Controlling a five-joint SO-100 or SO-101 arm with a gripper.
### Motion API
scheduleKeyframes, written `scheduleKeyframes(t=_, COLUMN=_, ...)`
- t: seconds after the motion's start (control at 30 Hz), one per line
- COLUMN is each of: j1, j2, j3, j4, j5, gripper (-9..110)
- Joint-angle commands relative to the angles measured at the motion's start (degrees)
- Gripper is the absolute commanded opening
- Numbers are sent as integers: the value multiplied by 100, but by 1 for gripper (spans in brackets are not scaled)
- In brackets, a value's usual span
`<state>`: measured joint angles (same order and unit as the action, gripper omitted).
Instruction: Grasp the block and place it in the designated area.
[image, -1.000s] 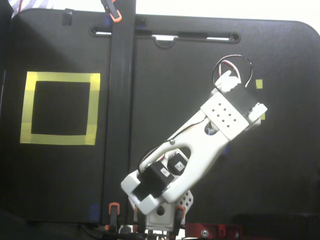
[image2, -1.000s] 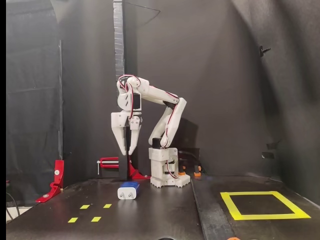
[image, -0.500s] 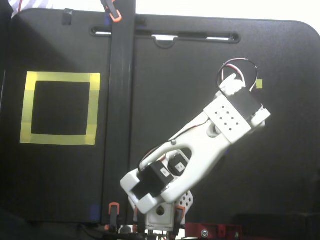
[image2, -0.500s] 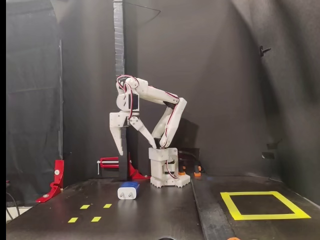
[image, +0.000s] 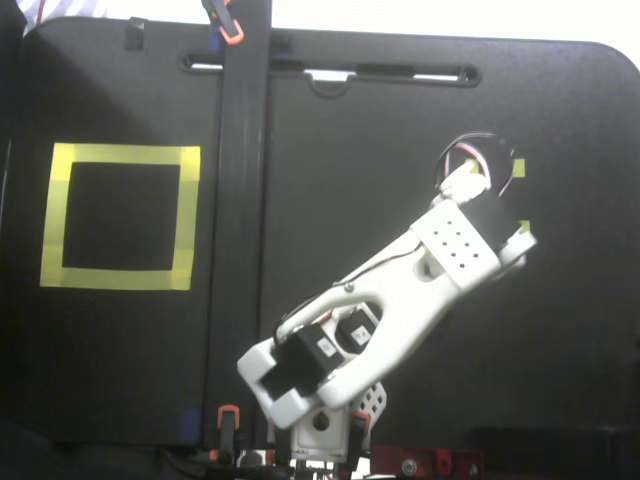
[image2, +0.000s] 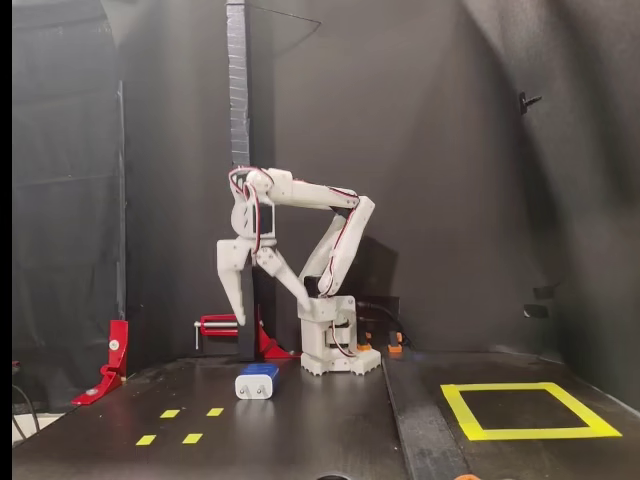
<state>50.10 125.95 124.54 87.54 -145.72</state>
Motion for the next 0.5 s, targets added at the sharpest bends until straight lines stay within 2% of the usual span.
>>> scheduleKeyframes(t=0.0, j1=62, j2=132, j3=158, j4=-272, j5=26, gripper=43)
scheduleKeyframes(t=0.3, j1=211, j2=114, j3=1239, j4=-1635, j5=35, gripper=43)
scheduleKeyframes(t=0.47, j1=264, j2=53, j3=1362, j4=-1837, j5=35, gripper=43)
